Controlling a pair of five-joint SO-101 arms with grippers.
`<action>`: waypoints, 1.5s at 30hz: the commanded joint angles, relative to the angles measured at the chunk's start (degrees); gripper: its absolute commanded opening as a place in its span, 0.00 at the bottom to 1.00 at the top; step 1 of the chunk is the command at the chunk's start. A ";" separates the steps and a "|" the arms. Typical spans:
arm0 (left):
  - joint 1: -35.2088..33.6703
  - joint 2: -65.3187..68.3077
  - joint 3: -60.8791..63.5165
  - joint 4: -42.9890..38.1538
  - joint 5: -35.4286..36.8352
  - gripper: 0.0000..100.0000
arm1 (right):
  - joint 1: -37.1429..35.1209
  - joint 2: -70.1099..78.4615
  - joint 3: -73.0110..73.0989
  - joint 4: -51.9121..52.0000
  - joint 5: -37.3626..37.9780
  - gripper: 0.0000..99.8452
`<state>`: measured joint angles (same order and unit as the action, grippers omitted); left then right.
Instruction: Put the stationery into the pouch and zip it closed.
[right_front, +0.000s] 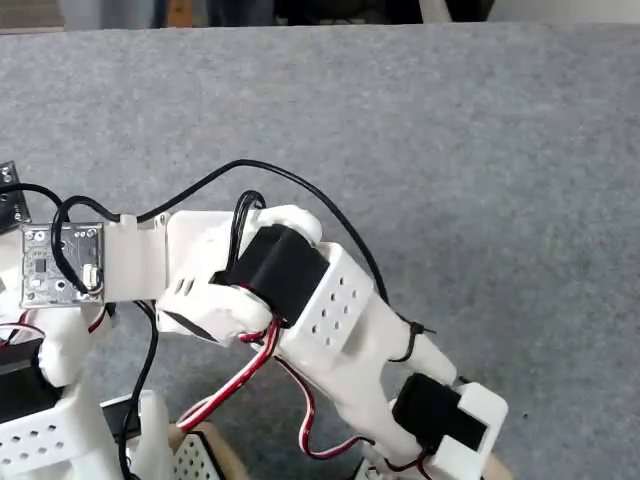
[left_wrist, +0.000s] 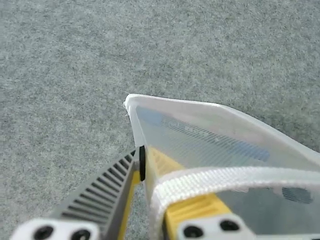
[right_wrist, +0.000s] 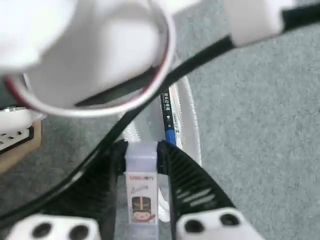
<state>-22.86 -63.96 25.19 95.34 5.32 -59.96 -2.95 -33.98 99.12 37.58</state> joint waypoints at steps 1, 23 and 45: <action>-0.04 -0.88 -5.76 1.67 0.53 0.03 | -0.53 -4.35 0.13 -1.23 0.18 0.01; 6.11 -0.62 -7.08 5.54 0.35 0.03 | 1.76 -17.54 5.49 -23.65 -29.63 0.01; 5.93 -0.62 -5.93 5.01 0.18 0.03 | 5.71 -30.90 30.11 -34.02 -37.19 0.01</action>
<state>-17.49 -64.04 19.65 100.70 5.41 -54.86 -30.99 -4.88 66.95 0.84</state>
